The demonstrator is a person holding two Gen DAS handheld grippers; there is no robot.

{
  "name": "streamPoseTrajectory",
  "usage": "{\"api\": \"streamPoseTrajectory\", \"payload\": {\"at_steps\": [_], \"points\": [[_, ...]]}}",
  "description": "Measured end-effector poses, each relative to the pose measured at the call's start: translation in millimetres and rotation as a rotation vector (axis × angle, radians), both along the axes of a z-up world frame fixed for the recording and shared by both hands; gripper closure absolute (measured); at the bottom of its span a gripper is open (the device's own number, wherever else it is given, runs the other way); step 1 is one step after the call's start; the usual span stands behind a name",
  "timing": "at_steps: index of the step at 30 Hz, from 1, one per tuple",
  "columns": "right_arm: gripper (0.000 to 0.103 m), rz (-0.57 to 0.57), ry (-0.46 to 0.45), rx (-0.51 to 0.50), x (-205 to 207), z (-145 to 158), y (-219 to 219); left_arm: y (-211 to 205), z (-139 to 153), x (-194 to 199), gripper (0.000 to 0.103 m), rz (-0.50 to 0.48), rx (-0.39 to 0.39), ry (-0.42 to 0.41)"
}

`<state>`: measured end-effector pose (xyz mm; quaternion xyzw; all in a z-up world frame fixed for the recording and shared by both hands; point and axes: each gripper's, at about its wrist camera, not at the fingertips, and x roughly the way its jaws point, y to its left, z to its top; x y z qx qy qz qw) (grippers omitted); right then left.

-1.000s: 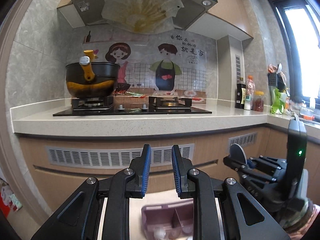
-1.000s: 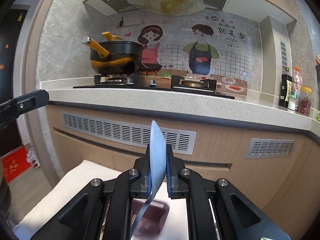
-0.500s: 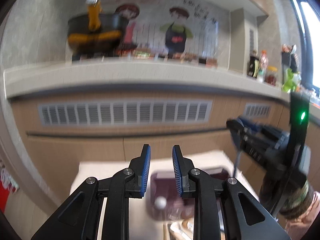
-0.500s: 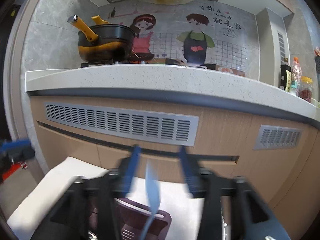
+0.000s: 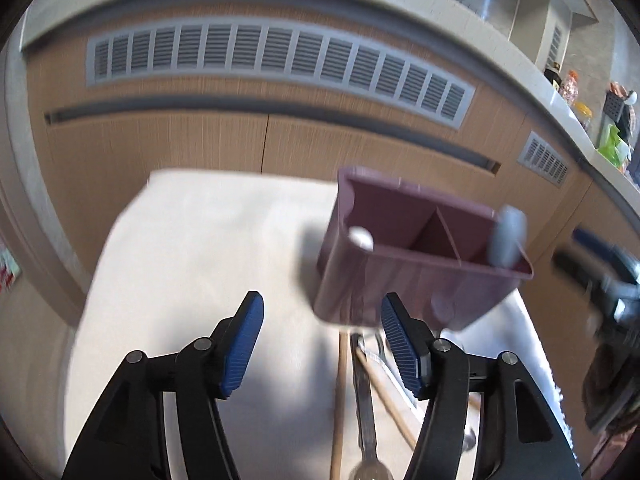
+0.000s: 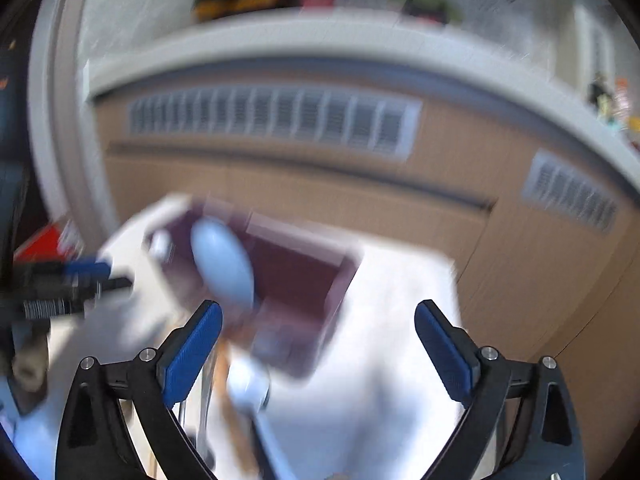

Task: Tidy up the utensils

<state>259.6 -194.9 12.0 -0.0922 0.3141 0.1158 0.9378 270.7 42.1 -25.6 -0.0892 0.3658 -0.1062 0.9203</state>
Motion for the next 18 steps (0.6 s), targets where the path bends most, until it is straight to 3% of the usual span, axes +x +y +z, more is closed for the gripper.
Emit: {"api": "streamPoseTrajectory", "payload": {"at_steps": [6, 11, 15, 18], "points": [[0.008, -0.049, 0.083, -0.128, 14.2, -53.9, 4.1, -5.2, -8.2, -25.9, 0.028, 0.006, 0.014, 0.02], [0.008, -0.157, 0.073, -0.11, 31.4, -57.9, -16.0, -10.2, -10.2, -56.2, 0.024, -0.005, 0.049, 0.022], [0.008, -0.2, 0.018, -0.19, 25.4, -59.1, -16.1, -16.8, -18.1, -70.2, 0.022, -0.038, 0.078, 0.051], [0.006, -0.209, 0.027, -0.206, 18.4, -56.0, -12.1, -18.6, -22.6, -74.3, 0.022, -0.047, 0.091, 0.068]]}}
